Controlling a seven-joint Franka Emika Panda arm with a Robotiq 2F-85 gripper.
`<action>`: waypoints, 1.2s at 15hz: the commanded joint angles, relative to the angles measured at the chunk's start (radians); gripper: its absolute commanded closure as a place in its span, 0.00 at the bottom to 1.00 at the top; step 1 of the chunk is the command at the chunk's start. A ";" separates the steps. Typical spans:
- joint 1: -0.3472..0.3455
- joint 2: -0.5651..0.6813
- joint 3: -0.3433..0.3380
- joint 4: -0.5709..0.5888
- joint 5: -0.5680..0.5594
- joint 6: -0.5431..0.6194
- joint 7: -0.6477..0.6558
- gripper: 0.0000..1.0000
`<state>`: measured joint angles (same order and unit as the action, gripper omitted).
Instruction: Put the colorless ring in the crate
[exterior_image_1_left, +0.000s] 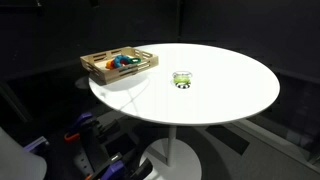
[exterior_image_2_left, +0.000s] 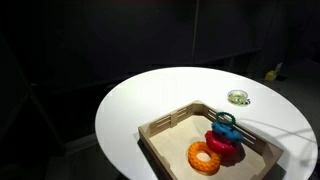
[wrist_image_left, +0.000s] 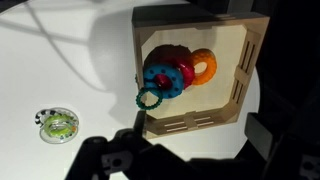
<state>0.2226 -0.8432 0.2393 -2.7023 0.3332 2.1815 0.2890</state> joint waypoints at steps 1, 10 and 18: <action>-0.001 0.000 -0.001 0.003 -0.001 -0.004 0.000 0.00; -0.025 0.041 -0.006 0.054 -0.012 0.004 0.003 0.00; -0.094 0.167 -0.023 0.212 -0.023 0.029 0.015 0.00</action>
<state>0.1477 -0.7526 0.2308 -2.5786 0.3301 2.2157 0.2890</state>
